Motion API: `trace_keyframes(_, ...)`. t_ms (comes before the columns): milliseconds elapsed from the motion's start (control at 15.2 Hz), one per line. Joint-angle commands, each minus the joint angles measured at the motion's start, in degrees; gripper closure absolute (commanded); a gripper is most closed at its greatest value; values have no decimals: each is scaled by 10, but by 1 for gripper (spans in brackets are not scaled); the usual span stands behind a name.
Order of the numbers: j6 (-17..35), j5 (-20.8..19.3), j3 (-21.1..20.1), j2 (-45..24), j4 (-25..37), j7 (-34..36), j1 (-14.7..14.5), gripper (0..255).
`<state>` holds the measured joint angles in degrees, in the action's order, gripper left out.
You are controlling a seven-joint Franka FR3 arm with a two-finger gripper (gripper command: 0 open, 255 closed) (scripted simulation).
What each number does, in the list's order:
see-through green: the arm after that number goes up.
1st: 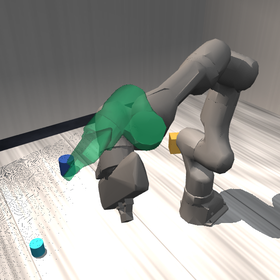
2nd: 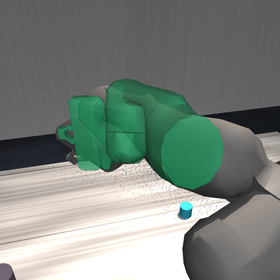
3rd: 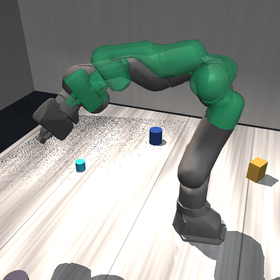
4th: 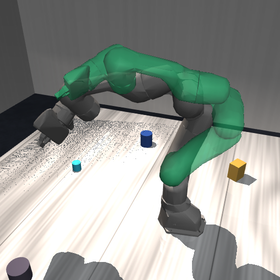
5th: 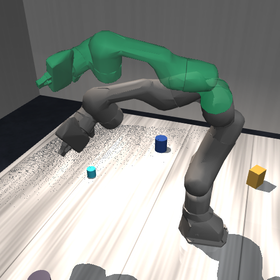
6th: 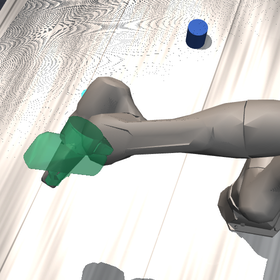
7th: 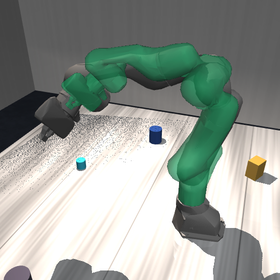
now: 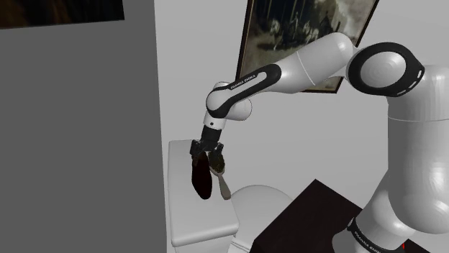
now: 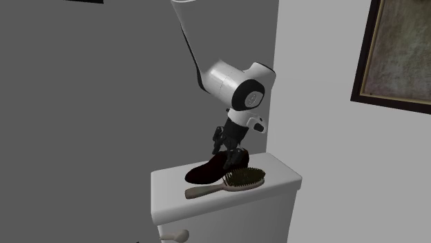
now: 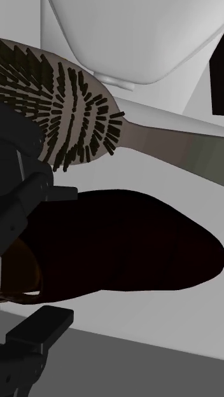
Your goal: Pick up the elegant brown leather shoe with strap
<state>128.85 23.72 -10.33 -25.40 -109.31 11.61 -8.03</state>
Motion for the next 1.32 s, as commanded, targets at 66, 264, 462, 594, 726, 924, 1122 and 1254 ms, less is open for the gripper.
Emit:
trace_keyframes(66,1,0,0,-2,0,0,0,255)
trace_keyframes(264,-6,-1,1,2,3,2,1,255)
trace_keyframes(462,-22,-4,1,17,6,8,1,255)
trace_keyframes(594,-34,-5,2,26,9,13,2,255)
trace_keyframes(726,-45,-7,2,35,12,17,2,255)
trace_keyframes(924,-63,-9,2,48,17,24,3,255)
trace_keyframes(1122,-81,-11,3,60,24,31,4,255)
trace_keyframes(1254,-88,-12,3,65,27,34,4,255)
